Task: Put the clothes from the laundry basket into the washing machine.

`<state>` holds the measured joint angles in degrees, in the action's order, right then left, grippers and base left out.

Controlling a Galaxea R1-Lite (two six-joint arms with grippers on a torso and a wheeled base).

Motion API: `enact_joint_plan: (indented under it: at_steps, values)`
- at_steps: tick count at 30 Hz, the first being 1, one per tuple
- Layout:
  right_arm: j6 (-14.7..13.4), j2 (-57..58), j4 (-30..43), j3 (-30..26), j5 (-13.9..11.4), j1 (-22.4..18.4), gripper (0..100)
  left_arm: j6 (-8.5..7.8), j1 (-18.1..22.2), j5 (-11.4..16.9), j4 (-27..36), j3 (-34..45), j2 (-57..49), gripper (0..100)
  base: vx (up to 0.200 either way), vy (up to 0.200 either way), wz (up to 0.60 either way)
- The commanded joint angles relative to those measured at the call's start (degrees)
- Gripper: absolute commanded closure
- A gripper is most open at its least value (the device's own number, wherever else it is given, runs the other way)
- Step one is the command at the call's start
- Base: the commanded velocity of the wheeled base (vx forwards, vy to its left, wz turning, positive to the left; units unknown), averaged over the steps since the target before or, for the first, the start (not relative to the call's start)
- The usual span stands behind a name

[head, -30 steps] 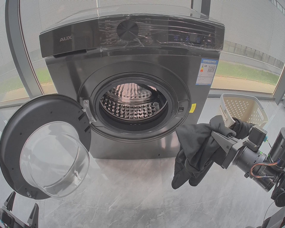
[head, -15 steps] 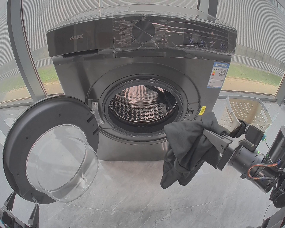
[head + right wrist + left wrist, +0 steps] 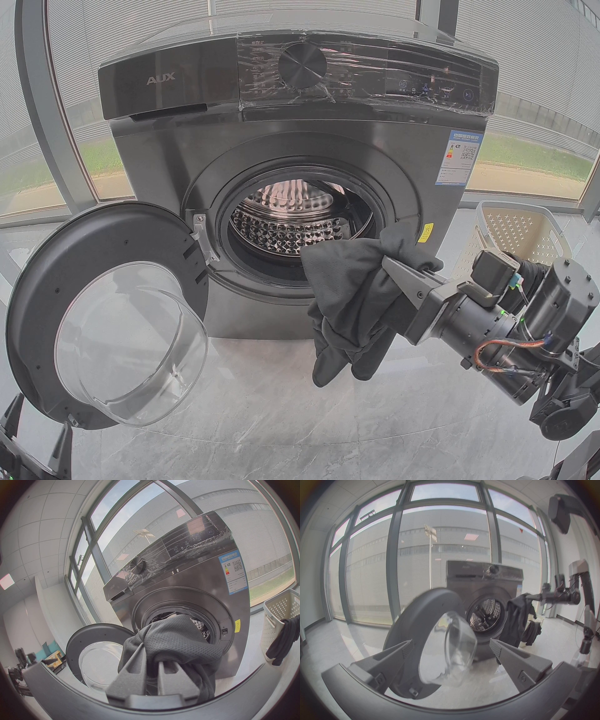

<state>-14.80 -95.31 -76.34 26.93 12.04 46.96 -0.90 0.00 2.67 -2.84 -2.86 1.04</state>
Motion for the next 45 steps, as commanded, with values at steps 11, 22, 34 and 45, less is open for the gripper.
enact_joint_plan:
  at_steps: [11, 22, 34, 45]
  values:
    - [0.12, -8.76, -1.71, 9.81, 2.37, 2.52, 100, -1.73, -0.79, 28.18, -5.77, -9.35, 31.13, 0, 0.000, 0.000, 0.00]
    - [0.03, -9.81, -1.45, 12.53, 1.14, 1.21, 100, -1.38, -18.81, 26.86, -19.57, -10.85, 54.07, 0, 0.000, 0.000, 0.00]
    - [0.21, -10.87, -1.36, 12.36, 1.23, 1.21, 100, -0.42, -28.92, 25.72, -32.93, -15.42, 73.85, 0, 0.000, 0.000, 0.00]
    - [0.12, -11.22, -1.53, 12.09, 1.23, 1.21, 100, 4.77, -31.20, 26.33, -33.11, -23.33, 83.34, 0, 0.000, 0.000, 0.00]
